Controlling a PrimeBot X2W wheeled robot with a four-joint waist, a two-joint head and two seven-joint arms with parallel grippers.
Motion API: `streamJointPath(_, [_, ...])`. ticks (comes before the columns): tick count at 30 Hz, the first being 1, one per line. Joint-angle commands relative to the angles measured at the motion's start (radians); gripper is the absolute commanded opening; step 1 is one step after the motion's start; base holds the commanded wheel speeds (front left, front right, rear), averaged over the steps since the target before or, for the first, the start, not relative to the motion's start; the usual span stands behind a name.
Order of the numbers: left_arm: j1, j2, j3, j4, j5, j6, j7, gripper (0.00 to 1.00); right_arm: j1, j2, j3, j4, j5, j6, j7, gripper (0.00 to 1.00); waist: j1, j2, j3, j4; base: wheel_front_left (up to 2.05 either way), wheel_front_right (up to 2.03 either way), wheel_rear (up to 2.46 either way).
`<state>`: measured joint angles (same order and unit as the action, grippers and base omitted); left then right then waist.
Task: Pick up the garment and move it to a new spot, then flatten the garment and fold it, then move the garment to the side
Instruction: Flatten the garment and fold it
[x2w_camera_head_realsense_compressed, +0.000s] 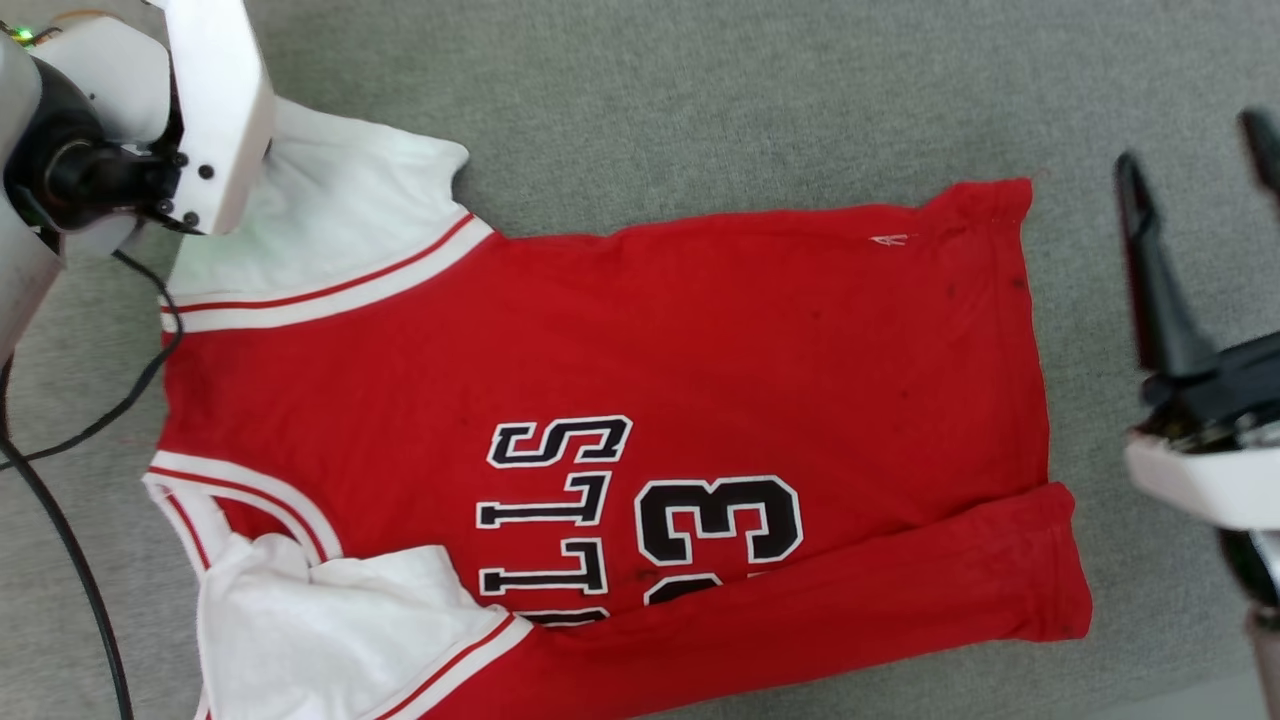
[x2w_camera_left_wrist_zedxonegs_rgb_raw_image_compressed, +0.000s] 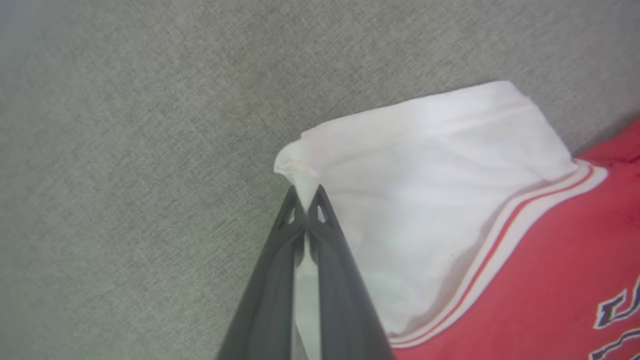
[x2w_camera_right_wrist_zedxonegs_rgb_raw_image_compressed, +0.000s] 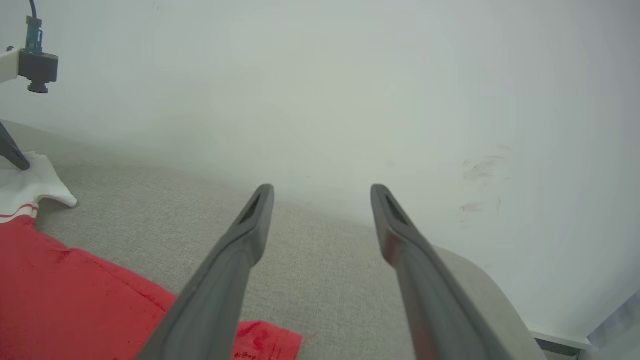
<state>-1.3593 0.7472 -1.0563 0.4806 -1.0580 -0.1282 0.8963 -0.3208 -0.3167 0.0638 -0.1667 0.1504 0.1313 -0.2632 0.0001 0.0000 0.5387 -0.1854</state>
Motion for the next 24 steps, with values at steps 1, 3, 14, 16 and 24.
streamJointPath(1, [0.004, 0.001, -0.005, -0.013, 0.002, -0.001, -0.017, 0.00, -0.024, -0.013, -0.006, -0.002, 0.000, -0.001, -0.002, 1.00, -0.0001, 0.0000, -0.033, 0.018, 0.00, 0.00, 0.00])
streamJointPath(3, [0.012, 0.008, -0.026, -0.035, -0.002, -0.001, -0.043, 0.00, -0.055, -0.045, -0.020, 0.004, 0.010, -0.001, 0.015, 1.00, -0.0001, 0.0000, -0.063, 0.032, 0.00, 0.00, 0.00])
streamJointPath(14, [0.051, 0.046, -0.118, -0.170, -0.045, -0.001, -0.166, 0.00, -0.258, -0.343, 0.181, 0.121, 0.290, -0.001, 0.653, 1.00, -0.0001, 0.0000, -0.163, 0.107, 0.00, 0.00, 0.00])
streamJointPath(16, [0.046, 0.044, -0.130, -0.195, -0.045, -0.001, -0.184, 0.00, -0.296, -0.401, 0.233, 0.131, 0.368, -0.001, 0.810, 1.00, -0.0001, 0.0000, -0.163, 0.121, 0.00, 0.00, 0.00])
streamJointPath(24, [-0.003, 0.029, -0.160, -0.266, -0.034, -0.001, -0.230, 0.00, -0.417, -0.486, 0.373, 0.211, 0.601, -0.001, 1.228, 1.00, -0.0001, 0.0000, -0.124, 0.177, 0.00, 0.00, 0.00])
